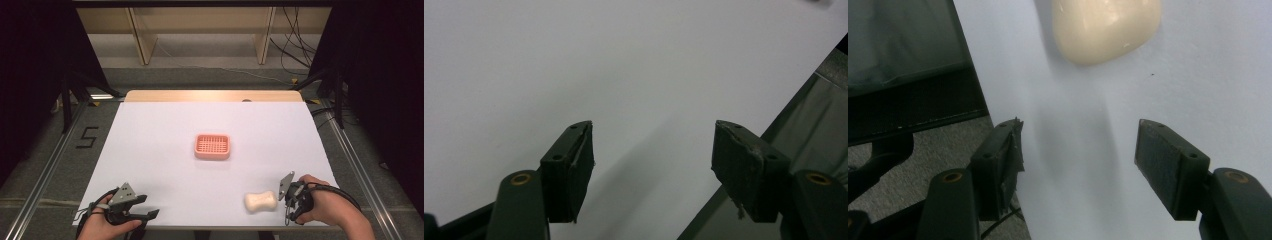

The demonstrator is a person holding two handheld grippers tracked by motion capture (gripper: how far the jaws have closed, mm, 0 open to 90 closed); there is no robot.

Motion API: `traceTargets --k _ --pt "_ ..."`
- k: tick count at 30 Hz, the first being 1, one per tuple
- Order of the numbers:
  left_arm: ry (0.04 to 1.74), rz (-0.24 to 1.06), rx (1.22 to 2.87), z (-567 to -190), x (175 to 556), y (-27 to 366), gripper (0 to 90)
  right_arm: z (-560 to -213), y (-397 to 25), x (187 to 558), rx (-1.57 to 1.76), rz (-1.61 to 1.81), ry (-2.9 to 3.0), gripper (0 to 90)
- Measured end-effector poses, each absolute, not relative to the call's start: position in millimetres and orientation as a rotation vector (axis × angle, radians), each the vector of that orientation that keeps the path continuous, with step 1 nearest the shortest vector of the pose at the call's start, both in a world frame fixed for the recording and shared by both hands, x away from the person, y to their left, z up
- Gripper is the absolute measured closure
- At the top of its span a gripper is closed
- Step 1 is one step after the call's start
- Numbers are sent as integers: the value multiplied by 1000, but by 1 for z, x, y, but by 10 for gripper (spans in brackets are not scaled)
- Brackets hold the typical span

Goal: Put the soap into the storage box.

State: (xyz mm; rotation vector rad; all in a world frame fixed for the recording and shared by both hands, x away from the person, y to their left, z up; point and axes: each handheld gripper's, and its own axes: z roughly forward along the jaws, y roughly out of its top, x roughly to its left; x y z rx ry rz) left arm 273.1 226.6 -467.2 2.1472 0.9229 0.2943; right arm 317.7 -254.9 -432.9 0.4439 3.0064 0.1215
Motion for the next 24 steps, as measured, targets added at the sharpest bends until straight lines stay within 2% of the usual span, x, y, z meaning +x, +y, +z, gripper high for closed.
traceTargets --k 1,12,13,17,22,24 --pt "947 260 2120 -468 271 225 329 -432 -254 318 429 119 3010 364" --pt "907 298 2137 -465 271 230 331 -422 -237 330 331 80 3031 348" --pt "938 262 2102 -466 268 227 331 -421 -235 330 346 70 3031 342" --pt "945 256 2103 -466 269 227 331 -417 -221 336 318 48 3032 328" --pt "913 286 2135 -466 271 229 332 -420 -210 342 180 20 3064 331" --pt "912 286 2136 -466 271 229 331 -421 -205 341 236 -6 3071 331"
